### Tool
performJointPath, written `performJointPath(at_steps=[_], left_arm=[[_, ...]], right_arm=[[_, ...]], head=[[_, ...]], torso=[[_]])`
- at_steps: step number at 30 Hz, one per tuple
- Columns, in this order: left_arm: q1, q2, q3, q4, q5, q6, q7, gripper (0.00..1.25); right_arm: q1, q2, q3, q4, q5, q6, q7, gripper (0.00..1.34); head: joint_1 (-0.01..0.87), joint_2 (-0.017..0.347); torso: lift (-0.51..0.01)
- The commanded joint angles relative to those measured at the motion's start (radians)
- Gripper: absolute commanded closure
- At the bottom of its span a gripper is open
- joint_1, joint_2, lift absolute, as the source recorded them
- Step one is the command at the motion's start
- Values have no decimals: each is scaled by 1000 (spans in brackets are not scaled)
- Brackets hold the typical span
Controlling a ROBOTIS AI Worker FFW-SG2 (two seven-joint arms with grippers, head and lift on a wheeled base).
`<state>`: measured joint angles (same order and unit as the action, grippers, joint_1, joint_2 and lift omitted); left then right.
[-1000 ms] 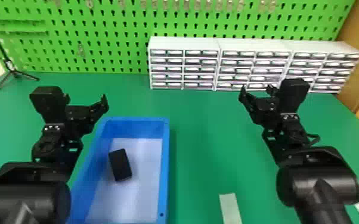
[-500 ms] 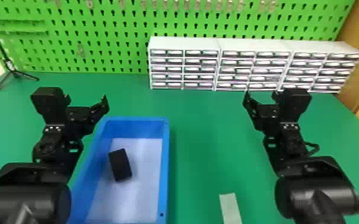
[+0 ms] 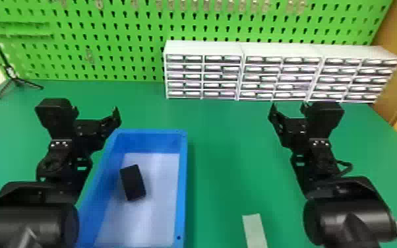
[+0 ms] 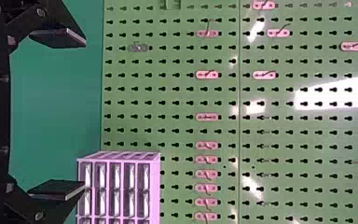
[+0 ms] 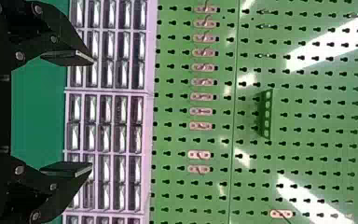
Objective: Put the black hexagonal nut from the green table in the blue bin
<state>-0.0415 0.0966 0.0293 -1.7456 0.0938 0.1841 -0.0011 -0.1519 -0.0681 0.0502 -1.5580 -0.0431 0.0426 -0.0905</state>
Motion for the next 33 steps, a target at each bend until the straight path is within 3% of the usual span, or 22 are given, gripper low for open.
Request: performJointPath(at_steps=[1, 33], left_arm=[[0, 0, 0, 1, -2, 0, 0, 202], [-6, -2, -3, 3, 0, -2, 1, 200]], right_arm=[[0, 1, 0, 1, 0, -4, 0, 466], [3, -6, 0, 10, -18, -6, 0, 466]], head=[[686, 28], [686, 28]], torso=[[-96], [-96]])
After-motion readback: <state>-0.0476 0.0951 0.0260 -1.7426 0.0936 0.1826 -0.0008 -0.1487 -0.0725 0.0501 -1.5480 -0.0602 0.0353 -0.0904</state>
